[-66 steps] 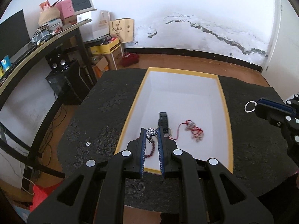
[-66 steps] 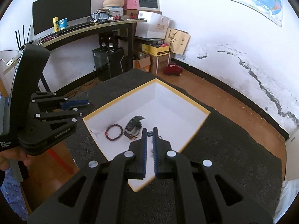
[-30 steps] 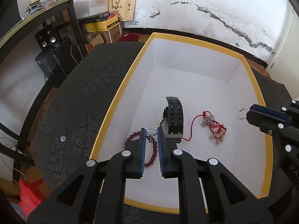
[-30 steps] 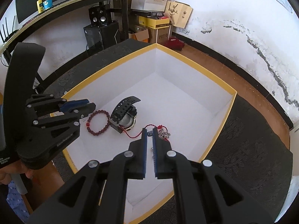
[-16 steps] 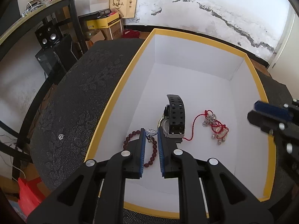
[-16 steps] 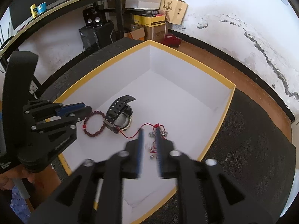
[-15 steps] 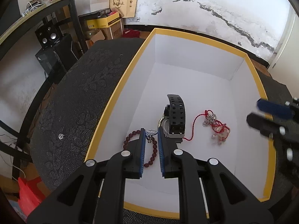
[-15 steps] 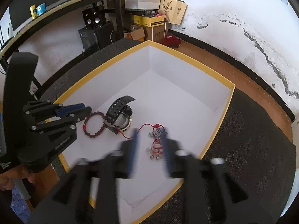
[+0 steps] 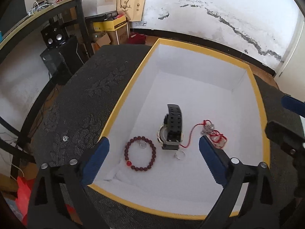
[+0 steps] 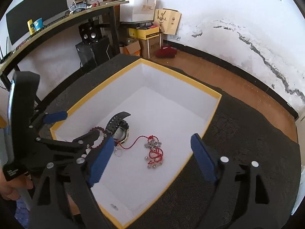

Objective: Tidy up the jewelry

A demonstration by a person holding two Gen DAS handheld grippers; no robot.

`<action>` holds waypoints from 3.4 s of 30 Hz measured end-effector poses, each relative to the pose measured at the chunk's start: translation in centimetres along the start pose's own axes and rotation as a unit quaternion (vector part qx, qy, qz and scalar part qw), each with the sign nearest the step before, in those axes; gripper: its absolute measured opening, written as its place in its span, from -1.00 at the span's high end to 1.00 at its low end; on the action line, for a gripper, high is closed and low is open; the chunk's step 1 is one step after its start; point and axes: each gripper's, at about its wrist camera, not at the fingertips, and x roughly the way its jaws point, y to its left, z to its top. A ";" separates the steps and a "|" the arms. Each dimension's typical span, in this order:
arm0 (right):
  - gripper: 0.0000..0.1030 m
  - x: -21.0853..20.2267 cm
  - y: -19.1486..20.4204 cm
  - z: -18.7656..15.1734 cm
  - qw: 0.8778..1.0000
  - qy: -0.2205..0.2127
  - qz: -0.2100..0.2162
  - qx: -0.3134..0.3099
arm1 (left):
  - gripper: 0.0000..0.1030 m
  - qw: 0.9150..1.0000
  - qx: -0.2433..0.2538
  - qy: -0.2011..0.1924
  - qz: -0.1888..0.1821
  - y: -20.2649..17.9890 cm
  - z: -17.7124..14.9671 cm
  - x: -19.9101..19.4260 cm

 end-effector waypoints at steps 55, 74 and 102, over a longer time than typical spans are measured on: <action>-0.87 -28.3 -17.9 -27.0 0.963 -0.038 -0.166 0.211 | -0.87 0.983 0.146 -0.021 -0.108 -23.8 -15.1 -17.6; -0.87 -27.9 -17.4 -26.3 0.964 -0.038 -0.158 0.212 | -0.87 0.985 0.135 -0.023 -0.107 -23.0 -14.9 -17.9; -0.87 -28.0 -17.3 -26.8 0.966 -0.038 -0.155 0.203 | -0.87 0.987 0.127 -0.015 -0.102 -23.3 -14.7 -16.9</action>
